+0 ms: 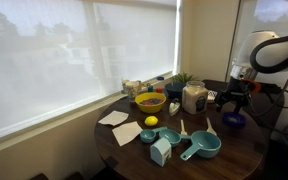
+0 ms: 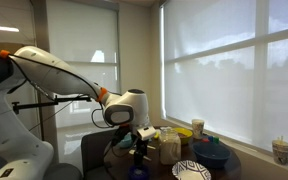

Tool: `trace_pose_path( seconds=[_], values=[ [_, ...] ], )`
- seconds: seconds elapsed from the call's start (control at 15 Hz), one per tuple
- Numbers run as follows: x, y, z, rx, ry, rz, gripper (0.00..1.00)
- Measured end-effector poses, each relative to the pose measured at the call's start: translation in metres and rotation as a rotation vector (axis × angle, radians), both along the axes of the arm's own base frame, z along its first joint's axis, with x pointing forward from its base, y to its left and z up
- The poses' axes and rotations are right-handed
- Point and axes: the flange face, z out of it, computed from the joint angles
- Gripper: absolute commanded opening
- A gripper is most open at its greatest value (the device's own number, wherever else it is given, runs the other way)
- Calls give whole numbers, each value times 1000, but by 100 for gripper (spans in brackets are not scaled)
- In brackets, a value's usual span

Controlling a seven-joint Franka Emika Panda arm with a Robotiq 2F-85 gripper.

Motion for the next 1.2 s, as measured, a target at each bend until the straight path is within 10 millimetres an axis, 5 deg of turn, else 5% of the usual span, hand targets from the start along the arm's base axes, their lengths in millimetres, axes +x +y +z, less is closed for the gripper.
trace_pose_path(
  seconds=[0.13,0.4,0.67,1.2],
  values=[
    [3,-1,-6,-8,2,2,64],
    [8,-2,-15,-13,-4,-6,59],
    [10,-3,-19,-16,-3,-12,41],
    [11,-3,-18,-29,-6,-23,44]
  ],
)
